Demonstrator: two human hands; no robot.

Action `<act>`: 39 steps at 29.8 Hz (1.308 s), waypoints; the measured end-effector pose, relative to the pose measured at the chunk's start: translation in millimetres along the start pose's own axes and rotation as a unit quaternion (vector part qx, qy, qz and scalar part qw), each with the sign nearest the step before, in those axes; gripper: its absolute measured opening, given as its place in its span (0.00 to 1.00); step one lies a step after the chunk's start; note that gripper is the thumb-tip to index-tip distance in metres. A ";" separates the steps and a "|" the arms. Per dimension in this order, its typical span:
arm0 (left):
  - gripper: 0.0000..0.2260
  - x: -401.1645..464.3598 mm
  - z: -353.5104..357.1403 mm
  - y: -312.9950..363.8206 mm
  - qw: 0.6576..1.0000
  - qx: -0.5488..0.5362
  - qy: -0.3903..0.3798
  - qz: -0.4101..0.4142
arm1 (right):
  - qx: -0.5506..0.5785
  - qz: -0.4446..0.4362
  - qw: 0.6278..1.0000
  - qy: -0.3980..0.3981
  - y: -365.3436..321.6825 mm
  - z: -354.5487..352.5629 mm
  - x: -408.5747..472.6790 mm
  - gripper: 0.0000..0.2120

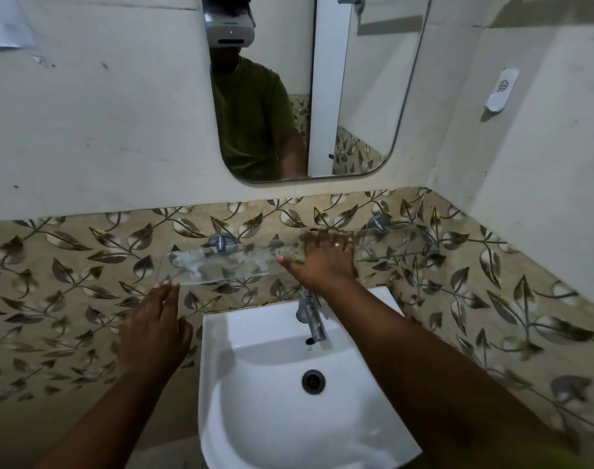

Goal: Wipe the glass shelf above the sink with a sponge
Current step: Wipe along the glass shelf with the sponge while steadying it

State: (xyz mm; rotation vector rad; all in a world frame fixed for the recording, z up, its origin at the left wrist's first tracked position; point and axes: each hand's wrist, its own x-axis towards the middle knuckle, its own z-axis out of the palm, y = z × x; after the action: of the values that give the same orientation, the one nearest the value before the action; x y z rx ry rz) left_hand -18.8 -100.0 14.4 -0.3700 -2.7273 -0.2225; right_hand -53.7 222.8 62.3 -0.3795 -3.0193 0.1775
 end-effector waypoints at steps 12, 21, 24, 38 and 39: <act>0.30 3.1 -2.1 -11.1 0.999 0.008 -0.029 0.019 | 0.010 -0.078 0.997 -0.007 -106.6 11.7 -13.5 0.55; 0.31 0.7 -7.0 -13.3 0.999 0.018 -0.042 0.015 | -0.013 -0.133 0.991 -0.017 -160.5 24.0 -14.9 0.59; 0.31 -1.2 -8.2 -17.5 0.999 0.018 -0.049 0.011 | -0.026 -0.175 0.984 0.011 -149.6 26.5 -15.2 0.59; 0.33 -1.7 4.9 -20.3 1.000 0.018 -0.014 0.013 | -0.104 -0.205 0.973 0.011 59.2 -11.4 9.5 0.44; 0.32 -0.3 6.6 -18.1 1.000 0.017 -0.011 0.016 | -0.108 -0.190 0.976 0.009 80.9 -15.0 11.4 0.47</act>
State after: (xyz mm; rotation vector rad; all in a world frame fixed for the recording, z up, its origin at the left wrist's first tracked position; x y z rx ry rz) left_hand -26.0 -115.9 6.4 -0.4076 -2.7410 -0.1629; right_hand -43.7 305.0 67.8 0.1858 -3.0264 -0.1824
